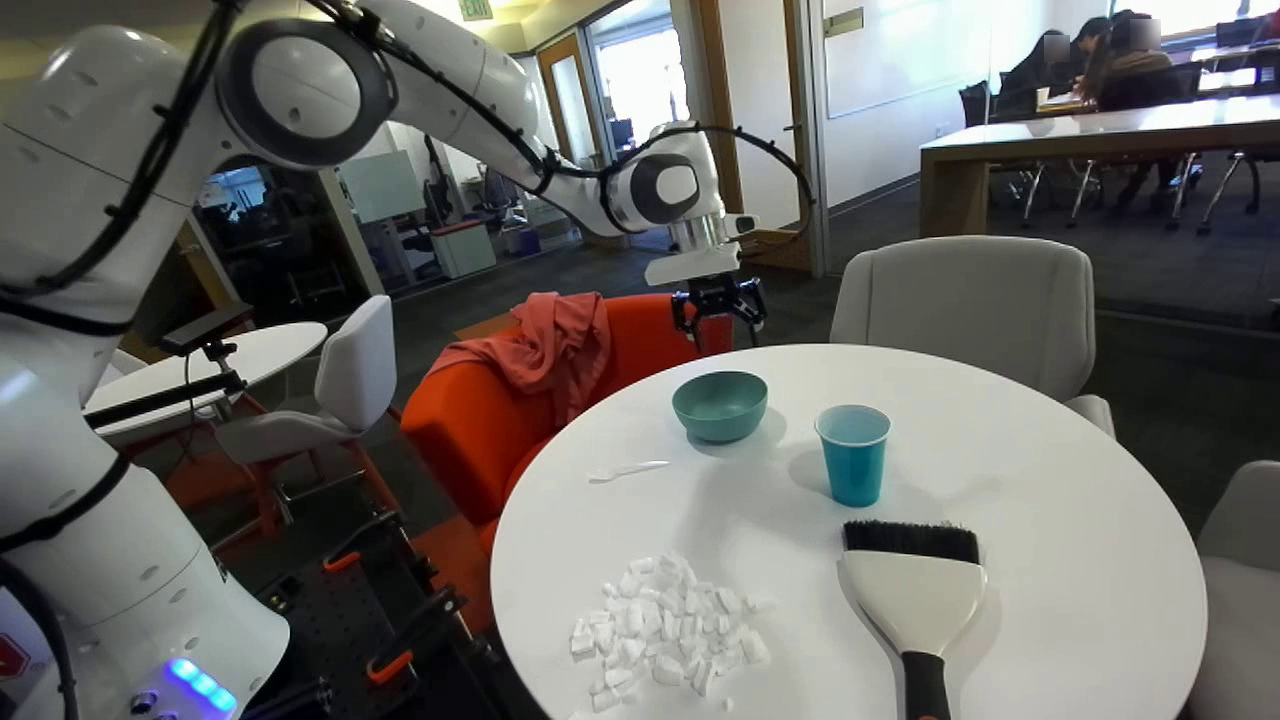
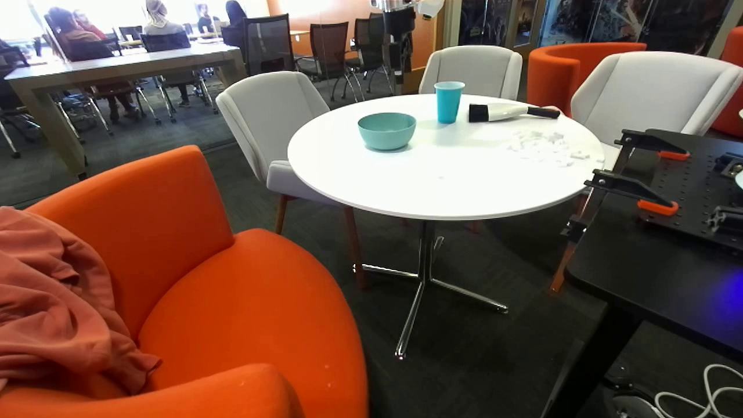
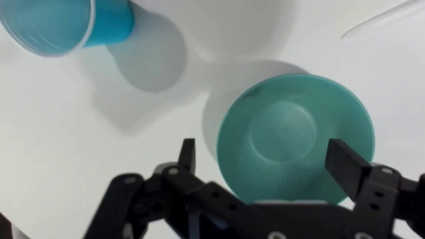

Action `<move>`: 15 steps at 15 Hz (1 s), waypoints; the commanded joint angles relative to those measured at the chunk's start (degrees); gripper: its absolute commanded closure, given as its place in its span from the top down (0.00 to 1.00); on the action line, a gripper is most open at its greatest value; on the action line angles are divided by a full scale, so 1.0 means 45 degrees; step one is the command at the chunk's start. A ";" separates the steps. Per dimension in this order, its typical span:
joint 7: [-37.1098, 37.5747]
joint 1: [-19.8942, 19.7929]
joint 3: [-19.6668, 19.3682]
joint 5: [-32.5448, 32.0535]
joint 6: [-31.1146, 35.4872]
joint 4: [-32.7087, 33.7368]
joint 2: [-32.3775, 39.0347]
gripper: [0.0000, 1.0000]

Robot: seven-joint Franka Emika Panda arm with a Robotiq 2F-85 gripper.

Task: Pour the things in the bowl onto the table and then sweep them to the left

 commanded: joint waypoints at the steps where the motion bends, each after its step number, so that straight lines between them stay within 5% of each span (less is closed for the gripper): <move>1: 0.1270 0.0601 -0.0719 -0.0795 -0.0415 -0.3075 -0.2617 1.00; 7: 0.1351 0.0304 -0.1396 -0.1960 -0.0220 -0.6851 -0.5696 1.00; 15: -0.0807 -0.1891 -0.2672 -0.2892 0.2176 -0.8655 -0.6685 1.00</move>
